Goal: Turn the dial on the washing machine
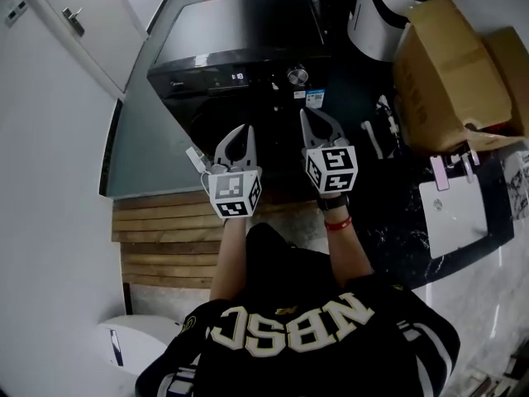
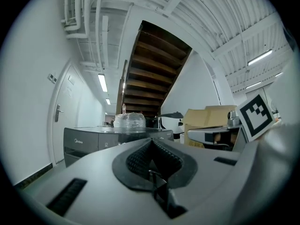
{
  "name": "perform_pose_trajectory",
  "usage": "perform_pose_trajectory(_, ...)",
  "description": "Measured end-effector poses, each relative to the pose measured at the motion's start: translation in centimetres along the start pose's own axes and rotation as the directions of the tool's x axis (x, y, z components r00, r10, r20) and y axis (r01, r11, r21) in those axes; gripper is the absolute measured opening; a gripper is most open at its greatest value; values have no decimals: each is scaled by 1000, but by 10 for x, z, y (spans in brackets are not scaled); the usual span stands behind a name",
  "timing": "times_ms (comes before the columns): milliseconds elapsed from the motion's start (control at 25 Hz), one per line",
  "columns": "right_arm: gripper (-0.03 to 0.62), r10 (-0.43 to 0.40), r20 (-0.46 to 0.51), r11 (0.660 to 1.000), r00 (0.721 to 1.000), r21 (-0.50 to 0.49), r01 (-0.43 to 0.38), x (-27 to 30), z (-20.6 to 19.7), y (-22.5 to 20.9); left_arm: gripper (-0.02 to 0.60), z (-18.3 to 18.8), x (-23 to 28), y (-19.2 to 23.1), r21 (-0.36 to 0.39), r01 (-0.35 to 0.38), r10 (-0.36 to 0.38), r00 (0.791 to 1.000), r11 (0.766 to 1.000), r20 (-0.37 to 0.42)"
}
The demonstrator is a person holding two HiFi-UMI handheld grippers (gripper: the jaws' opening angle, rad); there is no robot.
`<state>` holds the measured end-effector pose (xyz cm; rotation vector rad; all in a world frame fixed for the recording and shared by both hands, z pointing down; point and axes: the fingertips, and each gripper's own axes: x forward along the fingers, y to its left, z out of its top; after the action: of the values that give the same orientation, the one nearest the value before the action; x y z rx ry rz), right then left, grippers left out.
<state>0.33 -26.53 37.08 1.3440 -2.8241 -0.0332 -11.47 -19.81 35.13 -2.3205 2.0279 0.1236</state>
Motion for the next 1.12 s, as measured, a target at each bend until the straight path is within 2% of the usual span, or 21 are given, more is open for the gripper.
perform_pose_trajectory(360,15,7,-42,997,999,-70,-10,34,-16,-5,15,-25,24,8,-19,21,-22,999,1000,-30)
perform_pose_trajectory(560,36,5,-62,987,998,-161,-15,60,-15,-11,15,-29,39,14,-25,45,-45,999,999,-29)
perform_pose_trajectory(720,61,-2,-82,961,997,-277,-21,80,-9,-18,15,-35,49,23,-39,51,-53,998,998,-40)
perform_pose_trajectory(800,73,-7,-93,938,996,-345,-25,89,-7,-23,15,-38,54,26,-42,61,-62,997,997,-43)
perform_pose_trajectory(880,89,-4,-117,901,993,-432,-47,100,-9,-24,15,-40,61,29,-43,69,-71,996,997,-45)
perform_pose_trajectory(1000,110,10,-170,826,985,-553,-104,115,-20,-21,15,-47,70,31,-42,85,-88,994,995,-59)
perform_pose_trajectory(1120,135,3,-226,738,974,-657,-155,124,-35,-18,15,-53,77,33,-50,98,-101,992,994,-75)
